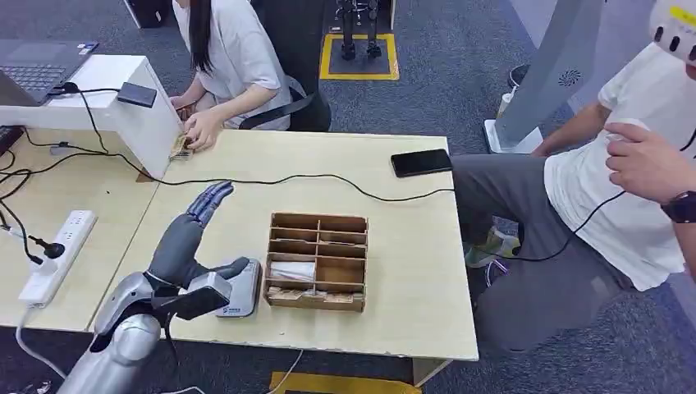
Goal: Pass the card to the sensor for recognition and then transmit it.
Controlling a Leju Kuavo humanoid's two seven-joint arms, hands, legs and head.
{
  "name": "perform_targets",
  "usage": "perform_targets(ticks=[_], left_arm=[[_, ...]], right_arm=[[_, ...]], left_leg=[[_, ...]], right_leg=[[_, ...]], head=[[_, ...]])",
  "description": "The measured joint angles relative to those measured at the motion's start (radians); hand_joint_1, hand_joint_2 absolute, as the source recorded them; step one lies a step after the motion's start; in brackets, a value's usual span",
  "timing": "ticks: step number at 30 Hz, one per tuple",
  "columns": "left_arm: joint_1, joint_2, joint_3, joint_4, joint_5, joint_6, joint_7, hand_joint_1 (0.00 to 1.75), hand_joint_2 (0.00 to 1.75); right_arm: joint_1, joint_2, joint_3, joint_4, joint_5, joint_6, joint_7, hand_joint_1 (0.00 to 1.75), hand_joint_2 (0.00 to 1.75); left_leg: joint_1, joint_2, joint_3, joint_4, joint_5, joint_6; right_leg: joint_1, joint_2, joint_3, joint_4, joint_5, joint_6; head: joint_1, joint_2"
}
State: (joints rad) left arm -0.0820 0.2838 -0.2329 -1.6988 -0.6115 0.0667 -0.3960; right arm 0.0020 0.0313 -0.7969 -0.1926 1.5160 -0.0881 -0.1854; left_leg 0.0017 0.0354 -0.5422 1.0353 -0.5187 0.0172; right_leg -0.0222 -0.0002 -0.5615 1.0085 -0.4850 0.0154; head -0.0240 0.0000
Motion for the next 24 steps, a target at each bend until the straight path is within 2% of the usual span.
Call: perform_targets(ticks=[5,12,15,21,24], left_arm=[[0.0,0.055,-0.101,-0.076,-0.086,-0.008,0.018,0.0,1.75],[-0.003,0.142,-0.193,-0.12,-0.293,0.042,0.08,0.0,1.75],[0.015,0.173,-0.22,-0.121,-0.33,0.06,0.091,0.0,1.75],[0.033,0.199,-0.272,-0.111,-0.412,0.091,0.132,0.0,1.75],[0.037,0.213,-0.296,-0.098,-0.403,0.084,0.132,0.0,1.75]], right_arm=[[0.0,0.0,-0.01,0.0,0.0,0.0,-0.002,0.0,1.75],[0.0,0.0,-0.026,-0.001,0.001,0.007,0.004,0.0,1.75],[0.001,0.0,-0.029,-0.001,0.001,0.007,0.01,0.0,1.75],[0.0,0.0,-0.032,-0.002,0.002,0.008,0.017,0.0,1.75],[0.0,0.0,-0.035,-0.003,0.003,0.007,0.011,0.0,1.75]], left_leg=[[0.0,0.0,0.0,0.0,0.0,0.0],[0.0,0.0,0.0,0.0,0.0,0.0],[0.0,0.0,0.0,0.0,0.0,0.0],[0.0,0.0,0.0,0.0,0.0,0.0],[0.0,0.0,0.0,0.0,0.0,0.0]], right_leg=[[0.0,0.0,0.0,0.0,0.001,0.0],[0.0,0.0,0.0,0.001,0.0,0.0],[0.0,0.0,0.0,0.0,0.0,0.0],[0.0,-0.001,0.0,0.0,0.0,0.0],[0.0,0.0,0.0,0.0,0.0,0.0]], head=[[0.0,0.0],[0.0,0.0],[0.0,0.0],[0.0,0.0],[0.0,0.0]])
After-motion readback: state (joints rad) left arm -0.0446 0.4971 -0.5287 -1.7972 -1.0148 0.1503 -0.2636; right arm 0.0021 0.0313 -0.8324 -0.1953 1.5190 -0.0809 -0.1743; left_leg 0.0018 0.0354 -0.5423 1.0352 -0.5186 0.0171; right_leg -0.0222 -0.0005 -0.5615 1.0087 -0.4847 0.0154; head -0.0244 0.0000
